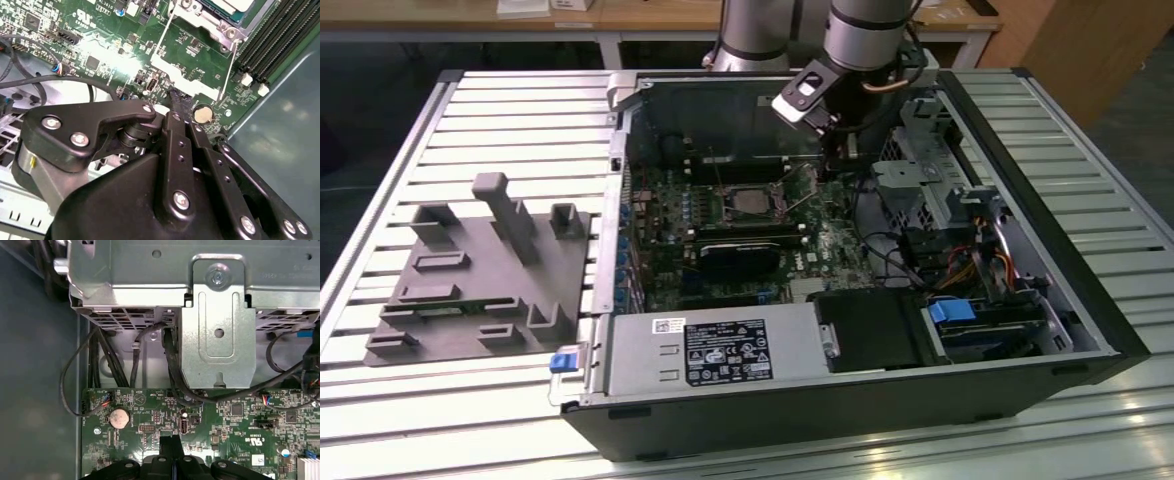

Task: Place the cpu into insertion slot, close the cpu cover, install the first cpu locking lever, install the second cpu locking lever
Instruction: 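Close the cpu cover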

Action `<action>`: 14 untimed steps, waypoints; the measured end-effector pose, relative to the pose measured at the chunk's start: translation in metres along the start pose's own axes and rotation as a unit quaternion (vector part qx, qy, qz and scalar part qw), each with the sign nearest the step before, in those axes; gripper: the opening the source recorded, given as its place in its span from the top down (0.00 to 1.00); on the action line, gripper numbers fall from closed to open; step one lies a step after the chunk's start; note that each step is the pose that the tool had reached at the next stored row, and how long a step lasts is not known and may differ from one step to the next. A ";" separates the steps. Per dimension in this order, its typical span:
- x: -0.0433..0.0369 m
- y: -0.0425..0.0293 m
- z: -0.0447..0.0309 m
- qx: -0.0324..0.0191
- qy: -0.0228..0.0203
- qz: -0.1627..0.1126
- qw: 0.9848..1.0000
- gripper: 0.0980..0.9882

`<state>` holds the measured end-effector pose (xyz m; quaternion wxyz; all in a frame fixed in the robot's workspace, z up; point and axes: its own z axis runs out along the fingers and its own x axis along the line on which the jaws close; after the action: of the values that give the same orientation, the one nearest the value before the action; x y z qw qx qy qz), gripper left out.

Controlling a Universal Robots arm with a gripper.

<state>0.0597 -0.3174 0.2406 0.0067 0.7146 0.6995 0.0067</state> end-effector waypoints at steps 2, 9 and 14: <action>0.0000 0.0000 0.0022 0.000 0.000 0.000 1.000 1.00; 0.0000 0.0004 0.0028 0.017 0.000 0.000 1.000 1.00; 0.0001 0.0016 0.0036 0.061 -0.001 0.000 0.998 1.00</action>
<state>0.0614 -0.3173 0.2370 -0.0362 0.7136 0.6986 -0.0370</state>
